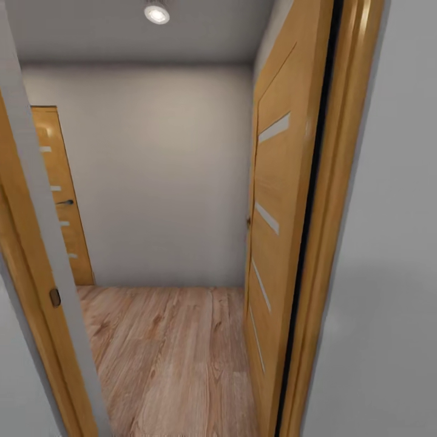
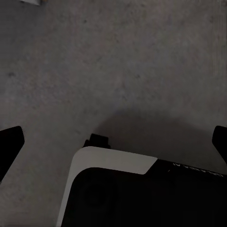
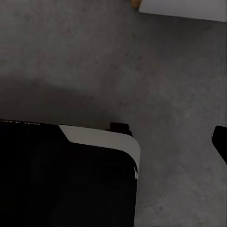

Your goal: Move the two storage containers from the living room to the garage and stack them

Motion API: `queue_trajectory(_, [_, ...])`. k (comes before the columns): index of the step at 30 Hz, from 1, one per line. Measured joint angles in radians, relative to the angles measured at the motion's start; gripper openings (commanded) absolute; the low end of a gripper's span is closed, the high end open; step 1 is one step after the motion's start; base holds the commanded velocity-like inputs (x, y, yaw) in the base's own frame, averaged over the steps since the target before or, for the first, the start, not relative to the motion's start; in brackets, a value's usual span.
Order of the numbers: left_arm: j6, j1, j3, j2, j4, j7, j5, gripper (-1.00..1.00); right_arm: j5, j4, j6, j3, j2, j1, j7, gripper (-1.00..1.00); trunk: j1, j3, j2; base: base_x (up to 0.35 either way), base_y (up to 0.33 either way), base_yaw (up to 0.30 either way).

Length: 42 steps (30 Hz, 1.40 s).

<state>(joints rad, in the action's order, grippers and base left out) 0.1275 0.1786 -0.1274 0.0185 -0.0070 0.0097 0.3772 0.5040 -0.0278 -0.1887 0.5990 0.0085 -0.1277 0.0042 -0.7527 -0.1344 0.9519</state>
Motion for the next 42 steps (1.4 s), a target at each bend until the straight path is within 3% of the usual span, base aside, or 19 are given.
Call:
queue_trajectory(15, [0.0,0.0,0.0,0.0,0.0,0.0,0.0,1.0,0.0,0.0,-0.001,0.0,0.0,0.0,0.0,1.0,0.0,0.0,0.0,0.0,0.0,0.28])
queue_trajectory(23, [0.0,0.0,0.0,0.0,0.0,0.0,0.0,1.0,0.002,0.0,-0.001,-0.006,-0.002,0.0,0.0,1.0,0.0,0.0,0.0,0.004,0.0,0.073])
queue_trajectory(42, [-0.007,0.0,0.001,0.001,0.0,0.0,0.002,1.0,0.0,0.0,-0.001,0.003,-0.006,0.0,0.0,1.0,0.001,0.0,0.0,0.309,0.0,0.0])
